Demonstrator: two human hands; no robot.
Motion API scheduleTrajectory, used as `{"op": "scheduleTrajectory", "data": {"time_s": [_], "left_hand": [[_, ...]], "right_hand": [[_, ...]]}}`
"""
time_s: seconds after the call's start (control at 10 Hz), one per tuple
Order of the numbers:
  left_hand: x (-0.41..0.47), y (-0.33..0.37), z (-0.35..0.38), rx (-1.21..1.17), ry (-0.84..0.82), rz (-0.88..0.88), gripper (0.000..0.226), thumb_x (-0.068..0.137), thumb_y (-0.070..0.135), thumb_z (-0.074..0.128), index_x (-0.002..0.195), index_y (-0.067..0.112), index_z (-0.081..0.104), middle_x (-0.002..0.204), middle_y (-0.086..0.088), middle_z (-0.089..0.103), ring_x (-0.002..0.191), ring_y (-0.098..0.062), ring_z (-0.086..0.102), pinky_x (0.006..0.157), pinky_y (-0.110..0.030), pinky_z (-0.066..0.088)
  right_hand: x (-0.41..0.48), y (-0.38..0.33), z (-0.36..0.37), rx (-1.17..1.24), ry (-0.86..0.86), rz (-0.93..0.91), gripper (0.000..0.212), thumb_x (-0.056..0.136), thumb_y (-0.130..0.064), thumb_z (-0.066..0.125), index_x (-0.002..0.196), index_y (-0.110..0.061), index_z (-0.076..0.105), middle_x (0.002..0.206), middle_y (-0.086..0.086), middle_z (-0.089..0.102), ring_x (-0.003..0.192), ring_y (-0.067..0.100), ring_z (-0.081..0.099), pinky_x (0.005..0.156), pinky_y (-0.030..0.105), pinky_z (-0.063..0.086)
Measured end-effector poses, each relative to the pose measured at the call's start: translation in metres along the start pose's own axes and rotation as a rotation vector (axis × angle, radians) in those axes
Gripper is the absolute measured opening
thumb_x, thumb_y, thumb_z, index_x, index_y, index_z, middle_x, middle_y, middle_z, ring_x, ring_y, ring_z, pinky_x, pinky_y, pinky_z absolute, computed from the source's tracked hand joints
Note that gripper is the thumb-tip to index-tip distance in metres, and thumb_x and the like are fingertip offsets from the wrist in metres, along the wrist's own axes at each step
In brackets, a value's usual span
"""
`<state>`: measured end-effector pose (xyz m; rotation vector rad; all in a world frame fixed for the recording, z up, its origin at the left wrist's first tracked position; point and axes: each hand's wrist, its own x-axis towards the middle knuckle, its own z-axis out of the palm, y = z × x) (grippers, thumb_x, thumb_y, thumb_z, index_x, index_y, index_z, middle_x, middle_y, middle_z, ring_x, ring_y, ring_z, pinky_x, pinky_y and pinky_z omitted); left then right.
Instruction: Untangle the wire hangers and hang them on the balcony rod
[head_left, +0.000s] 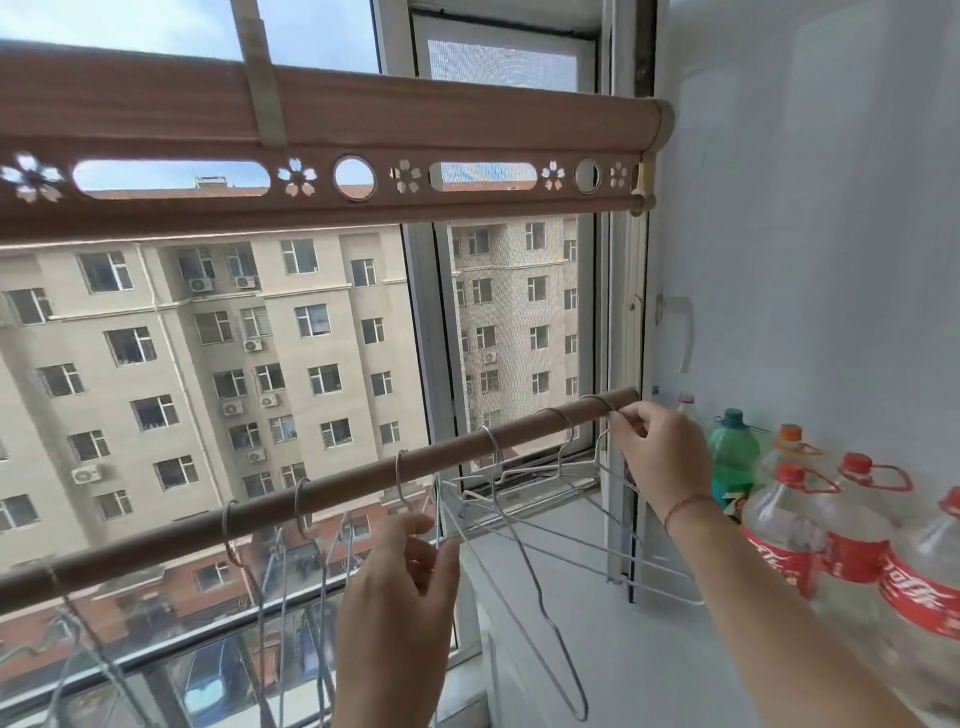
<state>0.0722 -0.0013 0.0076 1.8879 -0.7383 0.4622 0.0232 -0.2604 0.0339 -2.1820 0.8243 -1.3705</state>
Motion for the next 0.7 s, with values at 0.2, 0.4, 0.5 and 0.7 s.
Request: {"op": "scheduleTrajectory", "data": {"time_s": [0.2, 0.4, 0.5, 0.7], "left_hand": [[0.000, -0.002, -0.006, 0.012, 0.012, -0.023, 0.016, 0.082, 0.031, 0.066, 0.093, 0.031, 0.054, 0.068, 0.012, 0.062, 0.062, -0.004, 0.060, 0.060, -0.033, 0.052], [-0.004, -0.004, -0.013, 0.018, 0.010, -0.040, 0.015, 0.083, 0.033, 0.064, 0.093, 0.032, 0.052, 0.068, 0.013, 0.061, 0.062, -0.002, 0.060, 0.061, -0.031, 0.053], [-0.006, -0.011, -0.023, 0.025, 0.022, -0.056, 0.015, 0.083, 0.032, 0.065, 0.091, 0.033, 0.053, 0.066, 0.012, 0.062, 0.061, -0.001, 0.061, 0.055, -0.018, 0.046], [-0.022, -0.029, -0.062, -0.008, 0.129, -0.128, 0.016, 0.078, 0.032, 0.070, 0.082, 0.036, 0.054, 0.088, 0.030, 0.061, 0.069, 0.000, 0.062, 0.057, -0.015, 0.048]], "right_hand": [[0.008, 0.012, -0.004, -0.035, 0.085, 0.046, 0.020, 0.088, -0.023, 0.059, 0.081, -0.006, 0.068, 0.056, 0.003, 0.058, 0.049, 0.020, 0.051, 0.043, 0.019, 0.030], [0.008, 0.018, -0.009, 0.010, 0.129, 0.079, 0.025, 0.088, -0.030, 0.057, 0.089, -0.007, 0.066, 0.070, 0.008, 0.068, 0.060, 0.027, 0.062, 0.055, 0.030, 0.049], [-0.003, 0.011, -0.016, 0.058, 0.219, 0.090, 0.024, 0.086, -0.032, 0.058, 0.098, -0.012, 0.057, 0.075, 0.009, 0.066, 0.066, 0.031, 0.065, 0.063, 0.041, 0.055], [-0.057, -0.018, -0.026, 0.261, 0.164, 0.021, 0.022, 0.084, -0.049, 0.055, 0.095, -0.031, 0.051, 0.065, 0.003, 0.064, 0.061, 0.031, 0.062, 0.056, 0.041, 0.049]]}}
